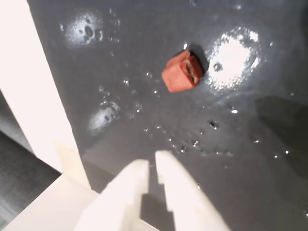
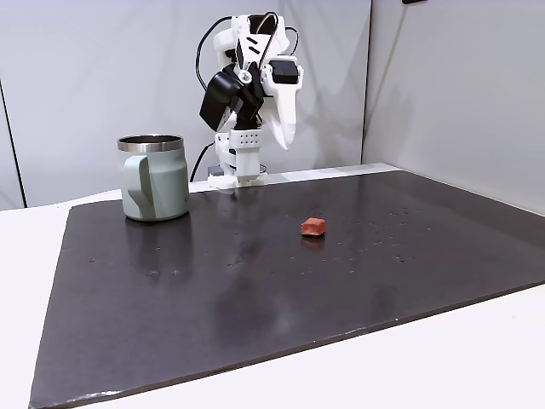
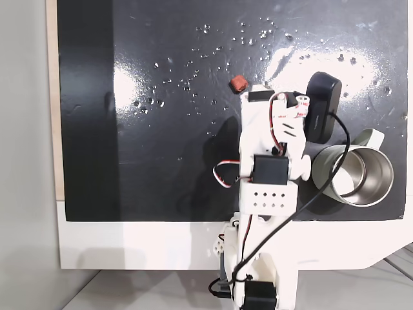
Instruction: Grasp a cube and put it in the cup.
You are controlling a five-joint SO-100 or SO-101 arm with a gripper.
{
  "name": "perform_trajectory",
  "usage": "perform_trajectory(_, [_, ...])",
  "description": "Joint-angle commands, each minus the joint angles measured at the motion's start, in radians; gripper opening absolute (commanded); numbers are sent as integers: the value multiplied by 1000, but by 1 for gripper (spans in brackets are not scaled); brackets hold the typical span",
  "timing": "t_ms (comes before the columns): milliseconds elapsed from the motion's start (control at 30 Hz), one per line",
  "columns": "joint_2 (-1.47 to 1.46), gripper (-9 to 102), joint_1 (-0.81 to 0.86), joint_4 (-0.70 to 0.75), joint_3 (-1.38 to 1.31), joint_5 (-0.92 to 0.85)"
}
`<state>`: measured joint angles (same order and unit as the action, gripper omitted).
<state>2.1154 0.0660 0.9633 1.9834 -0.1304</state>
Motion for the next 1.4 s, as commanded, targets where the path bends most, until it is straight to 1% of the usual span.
perform_trajectory(0, [-69,0,14,32,-143,-43])
perform_trajectory(300, [-362,0,20,143,-394,-141])
perform_trajectory(733, [-704,0,-49,304,-707,-209])
perform_trajectory(1100, [-801,0,-112,425,-827,-287])
perform_trajectory(1367, [-808,0,-94,426,-836,-301])
